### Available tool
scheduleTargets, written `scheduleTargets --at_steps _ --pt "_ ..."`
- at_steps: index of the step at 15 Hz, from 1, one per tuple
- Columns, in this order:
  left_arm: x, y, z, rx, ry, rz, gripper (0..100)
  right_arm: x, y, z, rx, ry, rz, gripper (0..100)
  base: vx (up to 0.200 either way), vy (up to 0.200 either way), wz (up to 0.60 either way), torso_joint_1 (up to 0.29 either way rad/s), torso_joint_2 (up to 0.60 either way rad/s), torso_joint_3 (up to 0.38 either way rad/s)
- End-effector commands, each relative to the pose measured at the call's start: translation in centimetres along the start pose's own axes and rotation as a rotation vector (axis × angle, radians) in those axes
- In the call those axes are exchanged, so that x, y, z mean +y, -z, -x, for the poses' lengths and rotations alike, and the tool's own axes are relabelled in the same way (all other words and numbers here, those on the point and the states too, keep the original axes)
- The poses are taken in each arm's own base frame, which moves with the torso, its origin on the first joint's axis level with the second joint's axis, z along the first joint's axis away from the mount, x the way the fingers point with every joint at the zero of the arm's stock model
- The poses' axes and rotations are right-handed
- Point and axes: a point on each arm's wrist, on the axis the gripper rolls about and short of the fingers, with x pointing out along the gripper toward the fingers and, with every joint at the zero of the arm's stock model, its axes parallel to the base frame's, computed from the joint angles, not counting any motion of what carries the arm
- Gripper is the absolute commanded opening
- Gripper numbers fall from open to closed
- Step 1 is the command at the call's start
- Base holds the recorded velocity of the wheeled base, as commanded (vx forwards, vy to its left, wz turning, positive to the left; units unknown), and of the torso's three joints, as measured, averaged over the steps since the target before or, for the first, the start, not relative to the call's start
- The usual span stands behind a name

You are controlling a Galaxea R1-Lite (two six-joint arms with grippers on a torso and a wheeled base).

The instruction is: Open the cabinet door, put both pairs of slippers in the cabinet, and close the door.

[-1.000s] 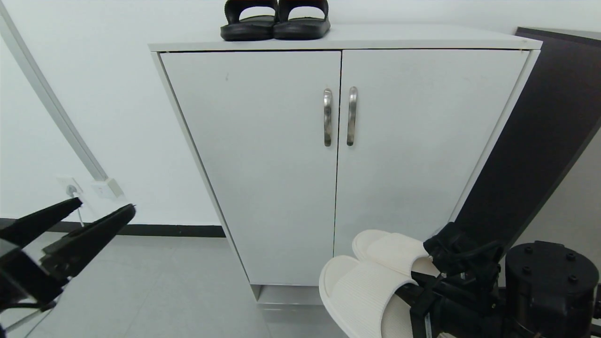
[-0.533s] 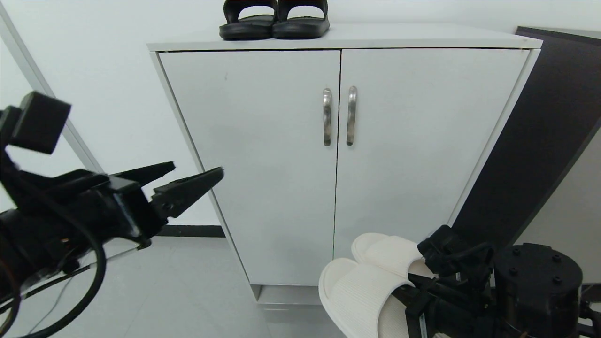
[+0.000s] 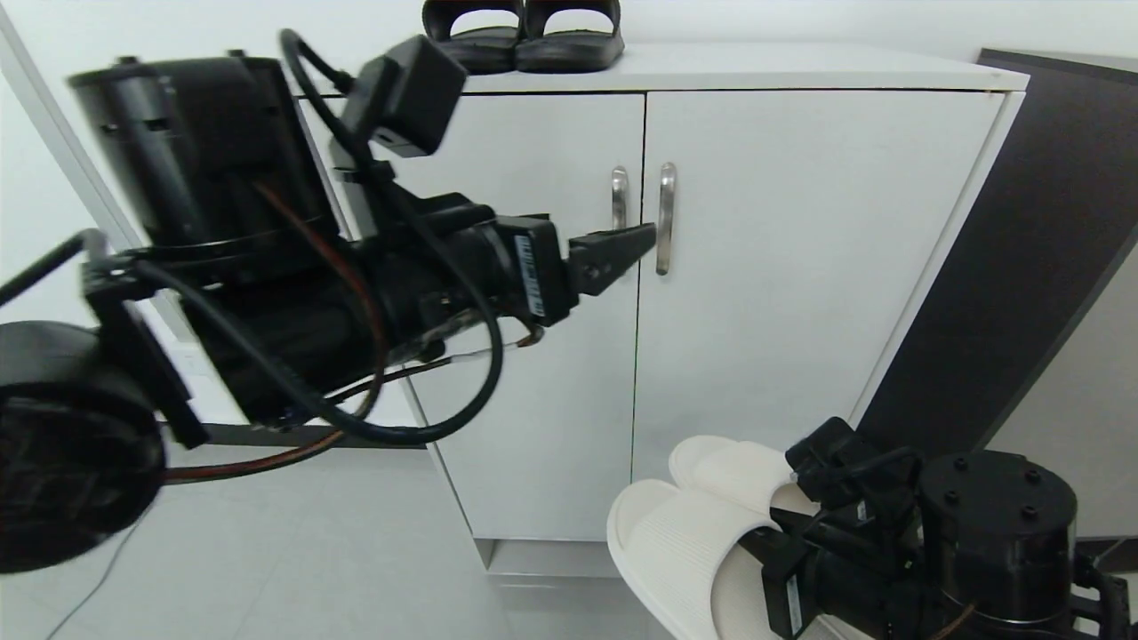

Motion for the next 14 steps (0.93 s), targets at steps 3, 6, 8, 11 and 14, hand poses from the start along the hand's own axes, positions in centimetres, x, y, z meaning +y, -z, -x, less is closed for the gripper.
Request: scheduleTargets --at_steps 3,6,8,11,14 --pt "-1.4 2.5 -5.5 0.101 0.182 0.028 100 0.0 0.5 -0.5 0.023 0.004 0.004 0 0.0 0.0 0.0 0.0 0.0 0.0" --pt "-1.6 1.4 -5.9 0.115 0.298 0.115 100 0.0 0.6 -0.6 0.028 0.004 0.004 0 0.0 0.0 0.0 0.0 0.0 0.0" --pt "-1.0 0.6 -6.3 0.104 0.352 0.182 100 0.0 0.6 -0.6 0.026 0.005 0.004 0 0.0 0.0 0.0 0.0 0.0 0.0" --pt "0.6 0.6 -7.2 0.102 0.313 0.227 100 0.0 0.6 -0.6 0.025 0.005 0.004 0 0.0 0.0 0.0 0.0 0.0 0.0" --pt "0.8 0.4 -7.4 0.075 0.218 0.222 100 0.0 0.6 -0.6 0.028 0.005 0.006 0 0.0 0.0 0.0 0.0 0.0 0.0"
